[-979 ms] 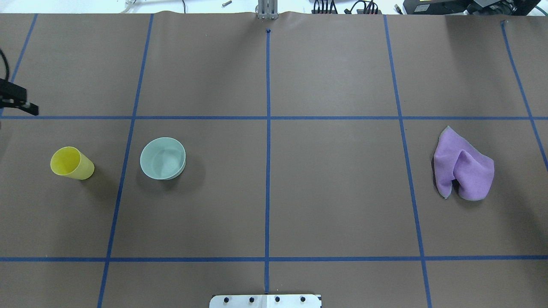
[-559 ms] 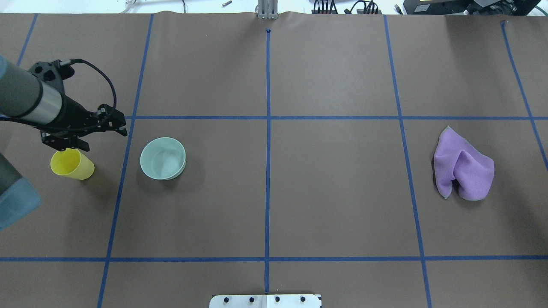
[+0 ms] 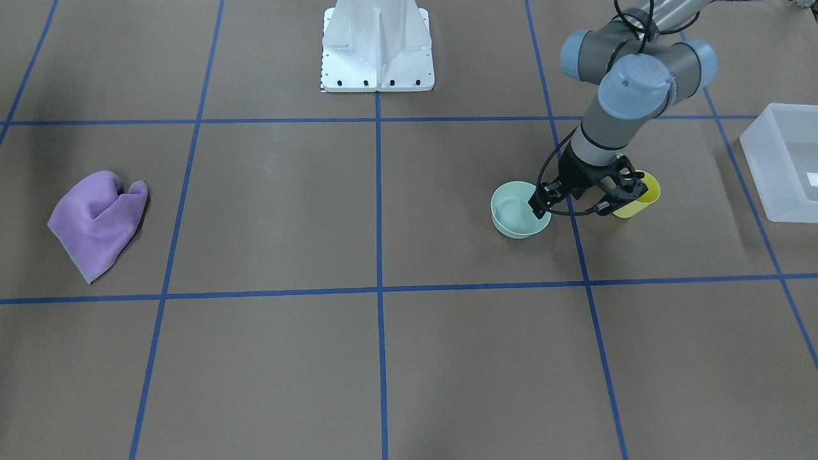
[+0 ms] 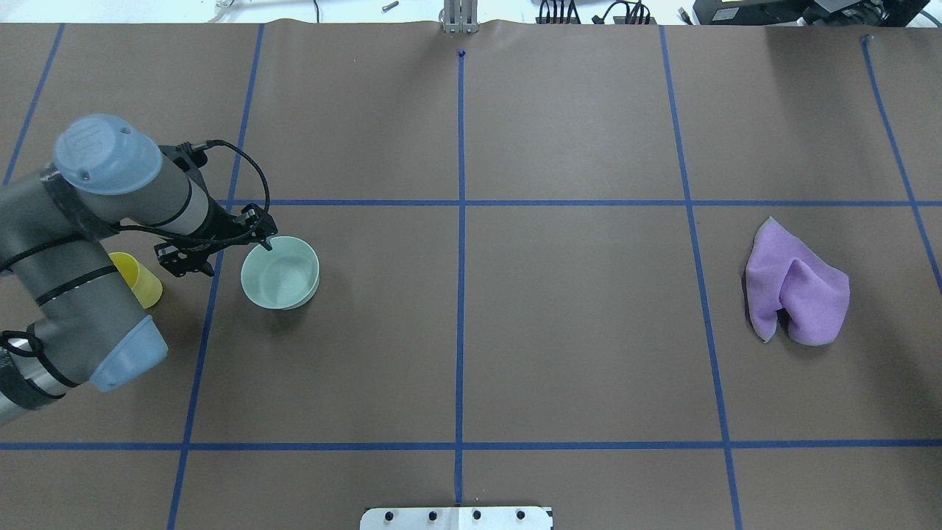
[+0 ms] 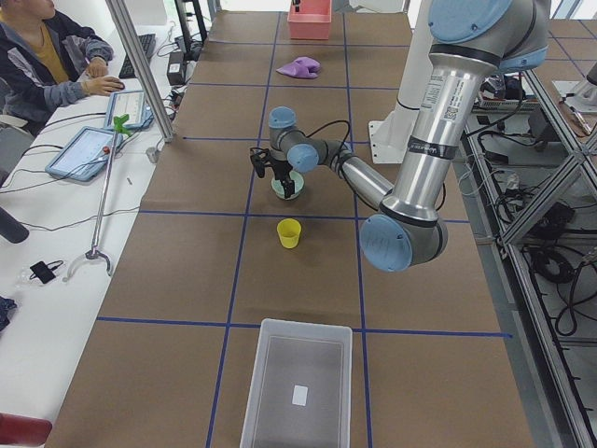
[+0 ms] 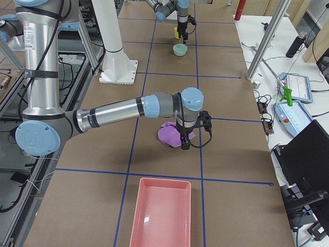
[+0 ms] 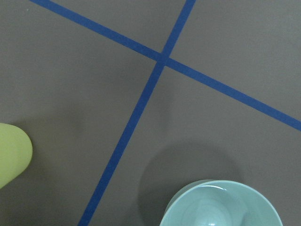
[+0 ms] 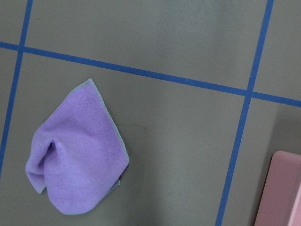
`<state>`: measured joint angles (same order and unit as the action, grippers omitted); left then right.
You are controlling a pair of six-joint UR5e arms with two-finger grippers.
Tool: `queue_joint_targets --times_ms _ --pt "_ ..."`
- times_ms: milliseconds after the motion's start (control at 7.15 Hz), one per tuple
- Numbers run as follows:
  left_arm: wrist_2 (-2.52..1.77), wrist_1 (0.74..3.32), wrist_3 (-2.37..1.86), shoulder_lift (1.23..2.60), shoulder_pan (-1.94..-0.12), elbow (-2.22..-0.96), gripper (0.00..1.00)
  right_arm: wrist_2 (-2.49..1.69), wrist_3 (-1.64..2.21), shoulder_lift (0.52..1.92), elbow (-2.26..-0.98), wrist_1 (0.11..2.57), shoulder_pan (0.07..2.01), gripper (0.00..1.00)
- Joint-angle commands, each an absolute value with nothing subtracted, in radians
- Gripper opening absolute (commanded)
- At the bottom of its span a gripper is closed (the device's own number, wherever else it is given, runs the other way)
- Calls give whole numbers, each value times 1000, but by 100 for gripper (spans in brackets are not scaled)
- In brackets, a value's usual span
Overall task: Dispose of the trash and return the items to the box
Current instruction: 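Reach the left gripper over the pale green bowl and lower it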
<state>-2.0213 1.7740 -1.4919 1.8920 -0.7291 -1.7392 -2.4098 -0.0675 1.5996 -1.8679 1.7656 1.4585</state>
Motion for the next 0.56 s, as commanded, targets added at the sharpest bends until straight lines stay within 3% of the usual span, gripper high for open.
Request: queue_joint_targets --times_ms 0,140,280,420 --pt "-2014 1807 -1500 1905 -703 -1681 93 -2411 -67 1598 -1865 1766 1453 100" --pt "-2016 1807 -1502 1910 -701 -1692 76 -2413 -66 1595 -1865 1766 1445 100" --pt "-2022 1806 -1511 1910 -701 -1706 7 -2413 -66 1595 -1865 1766 1443 100" --pt "-2025 1804 -1514 1908 -701 -1719 0 -2413 -66 1595 -1865 1766 1442 100"
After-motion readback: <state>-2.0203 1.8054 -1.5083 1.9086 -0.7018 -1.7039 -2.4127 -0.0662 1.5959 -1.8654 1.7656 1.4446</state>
